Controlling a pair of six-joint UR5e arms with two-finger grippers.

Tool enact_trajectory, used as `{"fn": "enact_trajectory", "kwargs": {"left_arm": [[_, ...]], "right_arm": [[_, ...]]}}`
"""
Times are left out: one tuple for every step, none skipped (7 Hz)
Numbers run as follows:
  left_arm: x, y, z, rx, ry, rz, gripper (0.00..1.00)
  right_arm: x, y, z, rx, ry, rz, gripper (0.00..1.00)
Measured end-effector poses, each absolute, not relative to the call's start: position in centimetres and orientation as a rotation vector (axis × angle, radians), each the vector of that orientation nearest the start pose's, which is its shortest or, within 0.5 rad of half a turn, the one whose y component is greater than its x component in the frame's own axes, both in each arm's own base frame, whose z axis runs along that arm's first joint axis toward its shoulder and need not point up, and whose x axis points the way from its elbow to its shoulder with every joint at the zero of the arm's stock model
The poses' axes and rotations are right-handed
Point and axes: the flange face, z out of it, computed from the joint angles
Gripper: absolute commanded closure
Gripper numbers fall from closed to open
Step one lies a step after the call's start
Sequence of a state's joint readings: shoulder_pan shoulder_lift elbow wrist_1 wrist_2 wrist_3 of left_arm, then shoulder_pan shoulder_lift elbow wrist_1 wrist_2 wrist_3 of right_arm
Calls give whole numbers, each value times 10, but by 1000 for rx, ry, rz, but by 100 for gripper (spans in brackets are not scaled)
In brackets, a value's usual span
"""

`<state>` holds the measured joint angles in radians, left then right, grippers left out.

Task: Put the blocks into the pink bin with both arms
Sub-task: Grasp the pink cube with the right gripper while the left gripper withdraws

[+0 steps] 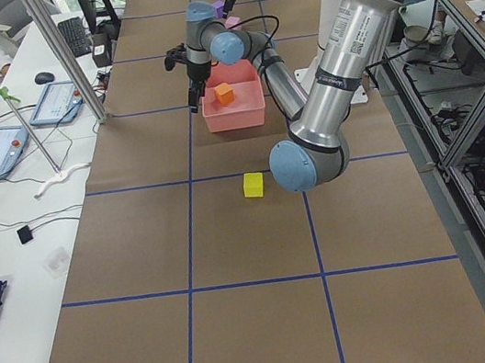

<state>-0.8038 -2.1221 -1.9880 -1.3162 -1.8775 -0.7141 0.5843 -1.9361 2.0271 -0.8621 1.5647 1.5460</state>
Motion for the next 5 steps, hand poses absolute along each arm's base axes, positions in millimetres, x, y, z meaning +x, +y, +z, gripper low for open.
{"fn": "enact_trajectory", "kwargs": {"left_arm": [[330, -491, 208, 324, 695, 158, 0], [330, -491, 208, 323, 696, 154, 0], [330, -491, 208, 321, 696, 151, 0], [329, -491, 208, 321, 696, 150, 0], [329, -490, 208, 321, 697, 149, 0]], "right_arm": [[-252, -316, 529, 263, -751, 538, 1], [-257, -314, 541, 272, -726, 539, 1], [-260, -313, 551, 280, -702, 537, 1], [-264, -311, 556, 285, -693, 532, 1], [-269, -310, 557, 289, -691, 525, 1]]}}
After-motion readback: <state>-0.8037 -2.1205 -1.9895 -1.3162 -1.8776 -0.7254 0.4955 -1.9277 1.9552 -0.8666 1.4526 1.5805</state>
